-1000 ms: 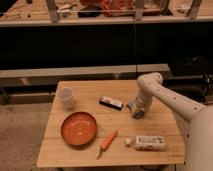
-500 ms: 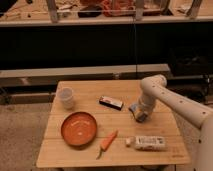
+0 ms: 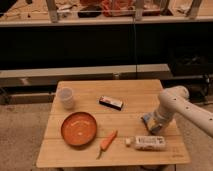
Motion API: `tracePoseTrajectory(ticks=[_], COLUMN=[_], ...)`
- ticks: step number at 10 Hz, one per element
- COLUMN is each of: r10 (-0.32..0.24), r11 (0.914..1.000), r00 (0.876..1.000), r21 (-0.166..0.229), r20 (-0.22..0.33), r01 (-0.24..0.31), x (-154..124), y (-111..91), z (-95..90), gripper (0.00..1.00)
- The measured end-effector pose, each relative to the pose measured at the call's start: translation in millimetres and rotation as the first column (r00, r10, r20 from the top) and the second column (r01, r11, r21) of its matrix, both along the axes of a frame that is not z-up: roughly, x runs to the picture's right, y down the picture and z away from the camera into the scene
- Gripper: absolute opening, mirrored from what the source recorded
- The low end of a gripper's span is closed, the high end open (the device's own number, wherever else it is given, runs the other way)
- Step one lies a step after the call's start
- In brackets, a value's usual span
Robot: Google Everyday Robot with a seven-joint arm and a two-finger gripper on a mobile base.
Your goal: Wipe the white sponge on the table
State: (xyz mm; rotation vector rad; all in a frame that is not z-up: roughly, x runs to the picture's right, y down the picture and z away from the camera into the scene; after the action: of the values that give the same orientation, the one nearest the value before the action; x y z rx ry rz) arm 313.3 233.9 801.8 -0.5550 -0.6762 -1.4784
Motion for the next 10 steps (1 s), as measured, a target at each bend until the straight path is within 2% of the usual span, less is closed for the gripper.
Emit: tracePoseTrajectory(ticks=[3,5,8,10], r10=[0.106,0.152,0.156,0.128], r11=[0.9942,0.988,0.9875,0.9913], r00=[0.993,0.987,0.985,0.988], r21=[-0.01,-0.019,-0.014,-0.017], r20=[-0.041,-0.062,-0.078,-0.08], r01=[-0.107,-0.153,-0.157,-0.13], x=[48.1,61.6,52.5,26.6], y=[-2.7,-15.2,-47.4,-69.2], z=[4.5,18.4,41.6,58.9], gripper=[0.32,0.38,0.38,0.38])
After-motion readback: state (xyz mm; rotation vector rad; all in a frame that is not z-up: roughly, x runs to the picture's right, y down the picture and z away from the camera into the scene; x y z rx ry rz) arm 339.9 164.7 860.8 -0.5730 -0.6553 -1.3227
